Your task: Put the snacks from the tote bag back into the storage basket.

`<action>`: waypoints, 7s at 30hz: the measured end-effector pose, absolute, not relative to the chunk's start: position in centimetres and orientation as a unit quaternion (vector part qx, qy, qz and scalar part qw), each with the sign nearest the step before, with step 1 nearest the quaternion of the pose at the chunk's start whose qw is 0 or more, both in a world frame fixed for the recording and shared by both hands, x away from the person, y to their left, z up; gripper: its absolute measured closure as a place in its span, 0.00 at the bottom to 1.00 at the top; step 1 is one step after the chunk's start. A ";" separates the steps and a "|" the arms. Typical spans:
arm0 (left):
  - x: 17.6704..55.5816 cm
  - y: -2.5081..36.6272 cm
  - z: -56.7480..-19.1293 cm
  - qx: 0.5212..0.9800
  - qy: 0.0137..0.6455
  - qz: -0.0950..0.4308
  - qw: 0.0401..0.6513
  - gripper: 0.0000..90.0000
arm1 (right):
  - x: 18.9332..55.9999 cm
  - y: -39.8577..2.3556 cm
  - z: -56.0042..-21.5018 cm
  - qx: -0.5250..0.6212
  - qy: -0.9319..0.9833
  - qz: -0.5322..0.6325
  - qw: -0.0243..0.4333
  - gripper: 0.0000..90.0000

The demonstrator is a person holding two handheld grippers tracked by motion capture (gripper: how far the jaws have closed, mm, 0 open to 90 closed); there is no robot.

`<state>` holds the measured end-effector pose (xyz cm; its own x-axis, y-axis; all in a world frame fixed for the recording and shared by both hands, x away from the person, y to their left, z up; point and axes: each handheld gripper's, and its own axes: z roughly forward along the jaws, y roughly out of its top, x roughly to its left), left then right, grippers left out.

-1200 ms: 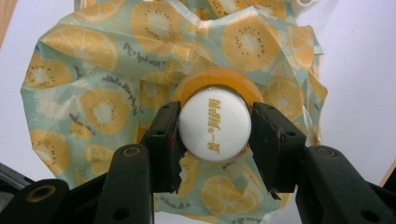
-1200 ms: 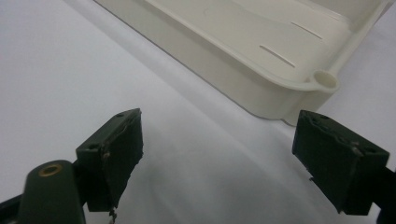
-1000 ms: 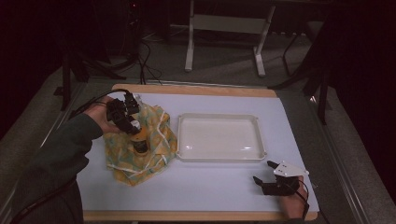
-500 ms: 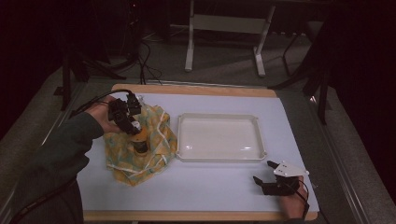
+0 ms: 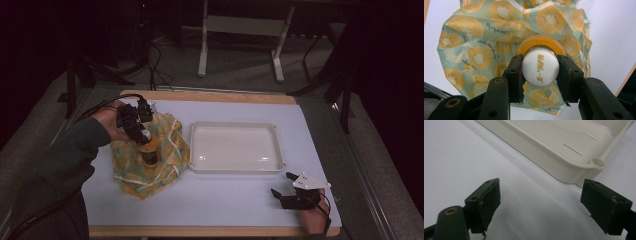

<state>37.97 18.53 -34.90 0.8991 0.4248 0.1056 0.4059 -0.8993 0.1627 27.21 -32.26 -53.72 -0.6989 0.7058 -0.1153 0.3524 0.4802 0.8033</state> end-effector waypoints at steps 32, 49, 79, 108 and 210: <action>37.3 18.0 -32.0 0.973 0.208 0.081 0.049 0.65 | 27.2 -32.3 -53.7 0.318 0.832 0.398 0.222 0.18; 37.0 16.9 -29.7 0.977 0.191 0.084 0.048 0.65 | 27.2 -32.3 -53.7 0.317 0.831 0.399 0.222 0.18; 37.8 12.0 -28.3 0.983 0.156 0.083 0.057 0.65 | 27.2 -32.3 -53.7 0.316 0.832 0.399 0.221 0.18; 38.4 7.8 -29.0 0.986 0.135 0.077 0.059 0.65 | 27.2 -32.4 -53.7 0.316 0.832 0.401 0.219 0.18; 39.2 1.1 -35.0 0.994 0.098 0.042 0.020 0.65 | 27.2 -32.4 -53.7 0.315 0.830 0.404 0.220 0.18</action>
<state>39.16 1.14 -35.03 0.9773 0.1967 0.0788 0.1934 -0.9800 0.0478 27.16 -32.38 -53.67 -0.7041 0.7015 -0.1108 0.3448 0.4740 0.8102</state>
